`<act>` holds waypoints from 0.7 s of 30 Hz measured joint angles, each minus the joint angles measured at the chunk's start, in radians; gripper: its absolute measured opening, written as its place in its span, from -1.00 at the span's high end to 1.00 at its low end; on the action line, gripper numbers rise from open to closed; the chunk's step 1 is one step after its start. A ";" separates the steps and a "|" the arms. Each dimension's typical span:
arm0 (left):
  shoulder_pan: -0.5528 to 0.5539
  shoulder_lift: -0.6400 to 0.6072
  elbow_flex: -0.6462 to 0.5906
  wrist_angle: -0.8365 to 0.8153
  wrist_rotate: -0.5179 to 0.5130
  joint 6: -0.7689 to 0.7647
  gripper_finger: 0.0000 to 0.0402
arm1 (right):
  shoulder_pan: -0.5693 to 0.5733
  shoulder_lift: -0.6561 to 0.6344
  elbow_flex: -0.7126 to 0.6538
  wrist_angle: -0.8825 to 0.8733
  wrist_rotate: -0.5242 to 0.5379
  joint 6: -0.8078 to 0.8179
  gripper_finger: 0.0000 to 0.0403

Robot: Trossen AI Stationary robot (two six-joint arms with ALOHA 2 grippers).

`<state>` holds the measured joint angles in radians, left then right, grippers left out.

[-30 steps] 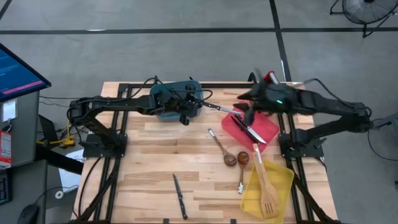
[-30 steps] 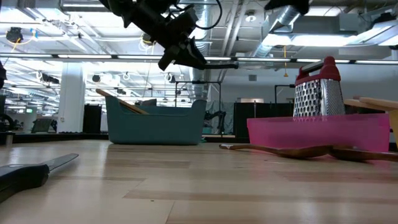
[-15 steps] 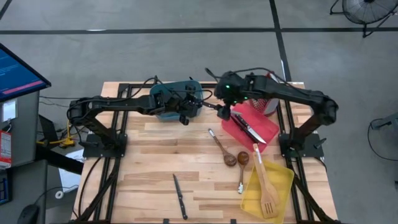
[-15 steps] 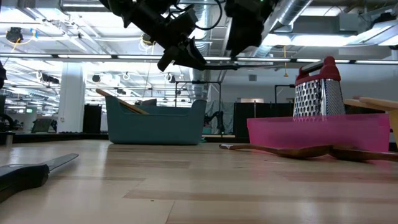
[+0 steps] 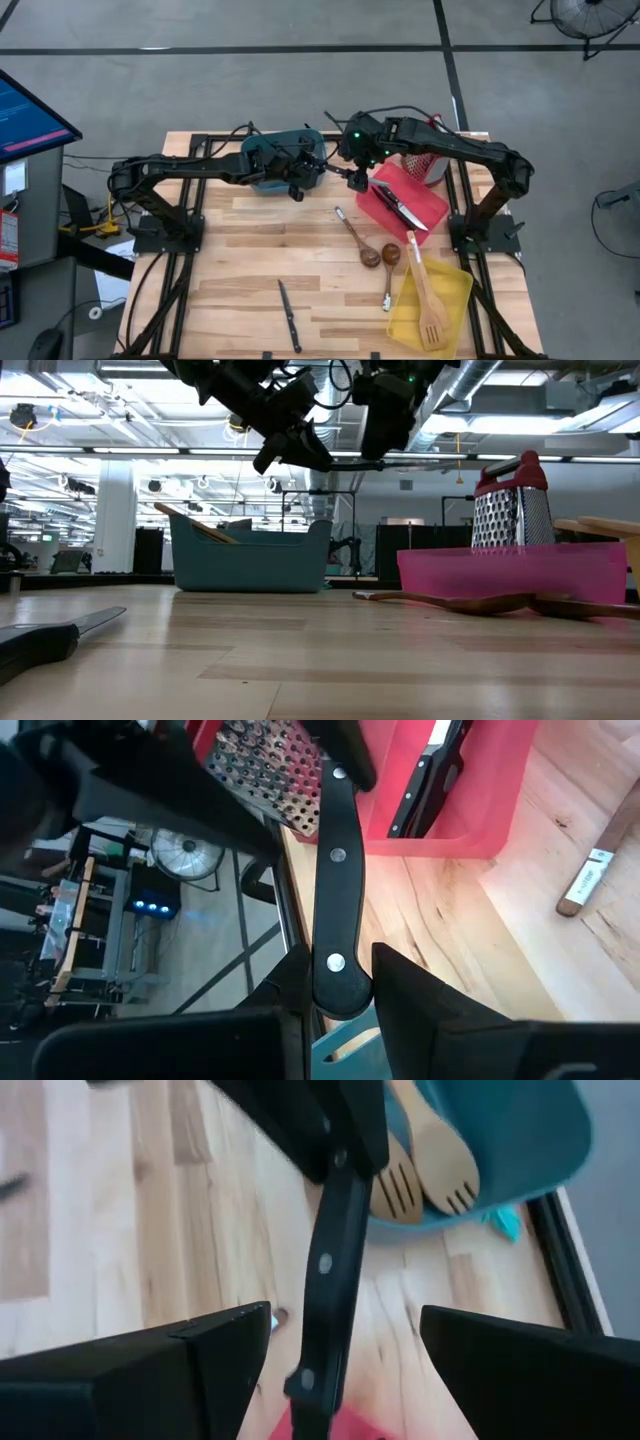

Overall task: Pick & Place Kitchen Items
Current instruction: Put the black kitchen knife into the red bin

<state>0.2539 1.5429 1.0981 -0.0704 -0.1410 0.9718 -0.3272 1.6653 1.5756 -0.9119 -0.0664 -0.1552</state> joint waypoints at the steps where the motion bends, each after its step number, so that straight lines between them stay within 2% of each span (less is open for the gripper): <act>1: 0.000 0.000 0.000 0.004 0.000 0.000 0.71 | -0.006 0.001 0.002 0.007 -0.016 -0.002 -0.34; 8: 0.000 0.000 0.000 0.005 0.001 0.015 0.71 | -0.029 0.027 0.000 0.012 -0.088 -0.014 -0.33; 11: 0.000 0.000 0.000 0.012 0.001 0.019 0.71 | -0.029 0.024 0.001 0.015 -0.091 -0.029 -0.26; 15: 0.000 0.000 0.000 0.012 0.002 0.019 0.71 | -0.030 0.025 0.001 0.014 -0.093 -0.039 -0.02; 21: 0.000 0.000 0.000 0.019 0.002 0.019 0.71 | -0.029 0.025 0.001 0.000 -0.097 -0.062 0.48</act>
<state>0.2535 1.5429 1.0981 -0.0509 -0.1391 0.9905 -0.3565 1.6901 1.5764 -0.9119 -0.1631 -0.2173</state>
